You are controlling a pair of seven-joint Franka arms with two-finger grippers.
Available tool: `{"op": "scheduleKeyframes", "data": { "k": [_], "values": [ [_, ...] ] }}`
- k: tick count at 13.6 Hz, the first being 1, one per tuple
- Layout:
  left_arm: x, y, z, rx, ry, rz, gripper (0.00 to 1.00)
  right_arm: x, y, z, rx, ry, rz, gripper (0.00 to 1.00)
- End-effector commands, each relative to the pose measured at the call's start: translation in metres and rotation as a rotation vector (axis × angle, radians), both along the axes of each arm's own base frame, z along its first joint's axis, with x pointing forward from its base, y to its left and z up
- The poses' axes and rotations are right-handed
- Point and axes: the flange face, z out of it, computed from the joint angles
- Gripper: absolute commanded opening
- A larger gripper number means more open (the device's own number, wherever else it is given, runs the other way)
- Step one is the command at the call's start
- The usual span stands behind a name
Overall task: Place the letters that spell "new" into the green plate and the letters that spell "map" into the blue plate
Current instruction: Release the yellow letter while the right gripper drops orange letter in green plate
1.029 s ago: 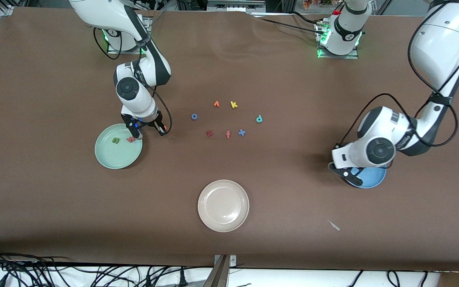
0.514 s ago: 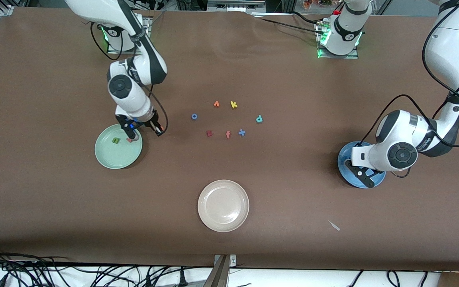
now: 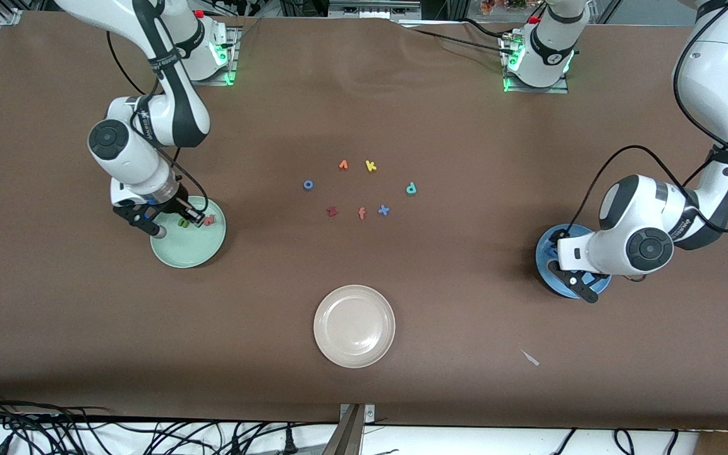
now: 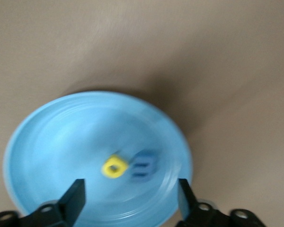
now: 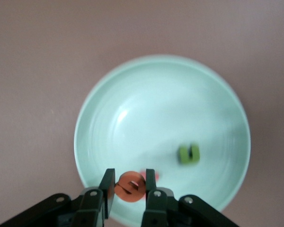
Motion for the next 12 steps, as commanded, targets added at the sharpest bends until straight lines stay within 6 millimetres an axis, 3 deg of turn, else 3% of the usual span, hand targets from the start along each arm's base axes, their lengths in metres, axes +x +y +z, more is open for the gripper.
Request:
{"op": "scheduleKeyframes", "data": {
  "k": [1, 2, 3, 7, 9, 12],
  "values": [
    [-0.018, -0.062, 0.012, 0.019, 0.013, 0.193, 1.00, 0.007, -0.001, -0.022, -0.045, -0.070, 0.110, 0.07],
    [-0.026, -0.081, 0.014, 0.024, 0.015, 0.246, 1.00, 0.008, 0.000, -0.020, -0.049, -0.077, 0.139, 0.24],
    [-0.033, -0.100, 0.015, 0.021, 0.015, 0.272, 1.00, 0.011, 0.000, -0.016, -0.050, -0.100, 0.143, 0.99],
    [-0.076, -0.154, 0.010, 0.000, -0.046, 0.373, 1.00, 0.036, -0.003, 0.033, -0.033, -0.212, 0.146, 1.00],
    [-0.105, -0.176, -0.005, -0.028, -0.086, 0.469, 1.00, 0.045, -0.004, 0.053, -0.019, -0.165, 0.153, 1.00],
    [-0.135, -0.217, -0.011, -0.017, -0.095, 0.574, 1.00, 0.061, -0.006, 0.094, -0.001, -0.046, 0.210, 1.00]
  ]
}}
